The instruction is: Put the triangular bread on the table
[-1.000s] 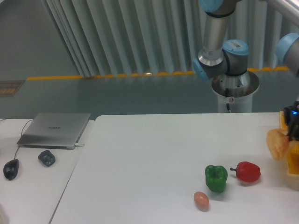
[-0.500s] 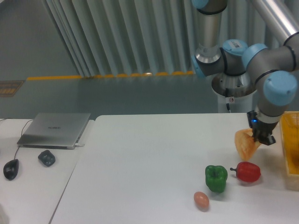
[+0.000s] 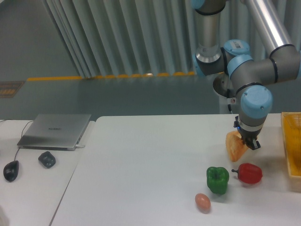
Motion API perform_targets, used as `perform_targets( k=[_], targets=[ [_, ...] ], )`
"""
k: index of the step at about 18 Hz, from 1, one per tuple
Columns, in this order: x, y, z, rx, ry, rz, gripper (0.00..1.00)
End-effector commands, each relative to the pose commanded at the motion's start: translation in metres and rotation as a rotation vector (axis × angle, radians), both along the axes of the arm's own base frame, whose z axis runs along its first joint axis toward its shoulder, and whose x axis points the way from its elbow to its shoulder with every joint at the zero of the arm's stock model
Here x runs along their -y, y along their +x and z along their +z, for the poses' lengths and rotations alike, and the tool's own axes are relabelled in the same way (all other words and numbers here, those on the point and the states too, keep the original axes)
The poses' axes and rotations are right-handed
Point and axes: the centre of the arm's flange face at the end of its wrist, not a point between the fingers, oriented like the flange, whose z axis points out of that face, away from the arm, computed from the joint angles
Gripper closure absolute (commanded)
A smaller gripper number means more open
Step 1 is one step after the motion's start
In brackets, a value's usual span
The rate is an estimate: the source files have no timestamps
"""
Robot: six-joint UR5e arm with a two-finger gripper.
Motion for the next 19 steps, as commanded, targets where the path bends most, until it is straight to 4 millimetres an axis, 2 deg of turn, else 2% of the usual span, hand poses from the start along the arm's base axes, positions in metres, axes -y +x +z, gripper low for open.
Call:
perform_targets(
  k=[1, 2, 3, 4, 6, 9, 11, 12, 14, 17, 19],
  targets=[
    [-0.001, 0.002, 0.001, -0.002, 0.002, -0.003, 0.81],
    [-0.004, 0.0, 0.003, -0.014, 0.001, -0.008, 0.48],
    [-0.004, -0.003, 0.004, -0.037, -0.001, -0.014, 0.31],
    [-0.006, -0.008, 0.005, -0.069, 0.004, -0.019, 0.01],
    [-0.008, -0.013, 0.005, -0.109, 0.023, -0.013, 0.0],
    [-0.013, -0.022, 0.019, -0.15, 0.065, 0.002, 0.0],
    [-0.019, -0.028, 0.043, -0.205, 0.116, 0.008, 0.0],
    [-0.023, -0.03, 0.067, -0.257, 0.173, -0.002, 0.0],
    [-0.03, -0.035, 0.081, -0.32, 0.246, 0.008, 0.0],
    [-0.035, -0.039, 0.088, -0.354, 0.298, 0.014, 0.0],
    [-0.027, -0.048, 0.089, -0.354, 0.296, 0.023, 0.0]
  ],
)
